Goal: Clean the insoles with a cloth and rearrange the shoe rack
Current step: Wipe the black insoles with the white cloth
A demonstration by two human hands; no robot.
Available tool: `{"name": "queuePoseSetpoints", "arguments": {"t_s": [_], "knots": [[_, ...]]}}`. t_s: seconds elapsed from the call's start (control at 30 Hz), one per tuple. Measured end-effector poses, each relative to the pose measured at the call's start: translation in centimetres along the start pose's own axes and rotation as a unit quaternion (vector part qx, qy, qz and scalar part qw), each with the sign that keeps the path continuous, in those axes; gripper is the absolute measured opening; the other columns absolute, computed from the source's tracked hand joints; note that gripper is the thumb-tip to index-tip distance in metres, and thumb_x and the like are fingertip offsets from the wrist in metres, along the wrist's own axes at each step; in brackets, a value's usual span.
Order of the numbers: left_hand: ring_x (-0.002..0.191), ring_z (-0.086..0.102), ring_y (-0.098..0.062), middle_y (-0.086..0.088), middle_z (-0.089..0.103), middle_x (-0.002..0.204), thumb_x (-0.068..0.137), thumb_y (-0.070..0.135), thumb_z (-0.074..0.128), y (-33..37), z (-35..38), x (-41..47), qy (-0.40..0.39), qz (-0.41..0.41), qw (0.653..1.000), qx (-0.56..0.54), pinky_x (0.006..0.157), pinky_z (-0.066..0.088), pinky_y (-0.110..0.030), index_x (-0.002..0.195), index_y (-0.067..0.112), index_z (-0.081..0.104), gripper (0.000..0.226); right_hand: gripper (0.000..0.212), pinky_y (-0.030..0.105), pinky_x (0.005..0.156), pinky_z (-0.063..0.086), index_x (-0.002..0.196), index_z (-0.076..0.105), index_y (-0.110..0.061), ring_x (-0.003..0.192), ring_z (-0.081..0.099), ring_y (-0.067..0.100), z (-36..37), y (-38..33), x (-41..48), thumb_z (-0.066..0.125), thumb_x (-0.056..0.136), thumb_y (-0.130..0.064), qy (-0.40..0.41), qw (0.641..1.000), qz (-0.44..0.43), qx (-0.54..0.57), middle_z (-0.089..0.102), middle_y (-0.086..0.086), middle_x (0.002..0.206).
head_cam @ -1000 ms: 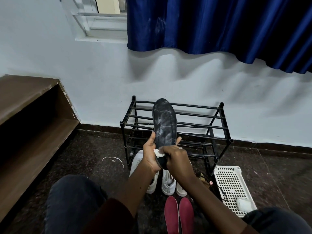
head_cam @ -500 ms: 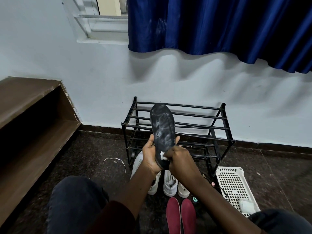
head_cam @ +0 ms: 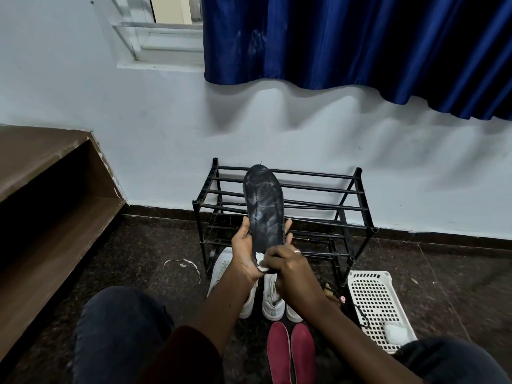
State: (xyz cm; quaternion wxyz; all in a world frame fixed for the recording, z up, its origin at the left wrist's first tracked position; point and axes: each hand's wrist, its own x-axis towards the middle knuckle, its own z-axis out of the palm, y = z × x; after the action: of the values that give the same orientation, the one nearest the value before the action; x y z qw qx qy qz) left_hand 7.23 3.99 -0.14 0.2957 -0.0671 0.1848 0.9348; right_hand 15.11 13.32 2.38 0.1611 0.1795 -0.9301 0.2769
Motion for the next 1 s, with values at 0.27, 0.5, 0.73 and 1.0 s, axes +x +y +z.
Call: {"name": "queuePoseSetpoints", "arguments": {"t_s": [0.27,0.5,0.73,1.0], "knots": [[0.108,0.062,-0.033,-0.021,0.044,0.141,0.088,0.052,0.039,-0.2,0.7,-0.1,-0.007,-0.012,1.000,-0.005,0.084,0.055,-0.044,0.136,0.004,0.048,0.068,0.024,0.022,0.066,0.047,0.069,0.072,-0.007,0.069,0.063,0.023,0.2,-0.7,1.7,0.062,0.058,0.012,0.067,0.998,0.004,0.001,0.067,0.005,0.074],[0.110,0.058,-0.030,-0.015,0.048,0.138,0.094,0.052,0.032,0.2,0.6,0.1,-0.002,0.002,1.000,-0.013,0.082,0.054,-0.040,0.136,0.009,0.046,0.062,0.033,0.020,0.066,0.041,0.066,0.068,-0.011,0.076,0.059,0.017,-1.1,1.3,-0.4,0.046,0.051,0.008,0.015,1.000,-0.008,0.013,0.067,0.000,0.076],[0.109,0.061,-0.034,-0.021,0.053,0.132,0.085,0.052,0.043,-0.2,1.5,-0.5,-0.018,-0.013,1.000,0.019,0.093,0.048,-0.048,0.131,0.004,0.052,0.067,0.033,0.017,0.071,0.043,0.080,0.072,-0.009,0.078,0.063,0.019,-0.1,0.2,1.2,0.056,0.063,0.014,0.081,0.992,0.080,0.052,0.068,0.003,0.084],[0.099,0.065,-0.029,-0.018,0.039,0.146,0.094,0.055,0.034,0.8,1.0,-0.1,-0.010,0.024,1.000,0.010,0.076,0.057,-0.037,0.142,0.005,0.039,0.069,0.036,0.014,0.072,0.038,0.079,0.071,-0.008,0.087,0.050,0.011,0.6,0.4,-1.3,0.057,0.052,0.012,0.072,0.997,-0.009,-0.003,0.066,0.001,0.086]]}}
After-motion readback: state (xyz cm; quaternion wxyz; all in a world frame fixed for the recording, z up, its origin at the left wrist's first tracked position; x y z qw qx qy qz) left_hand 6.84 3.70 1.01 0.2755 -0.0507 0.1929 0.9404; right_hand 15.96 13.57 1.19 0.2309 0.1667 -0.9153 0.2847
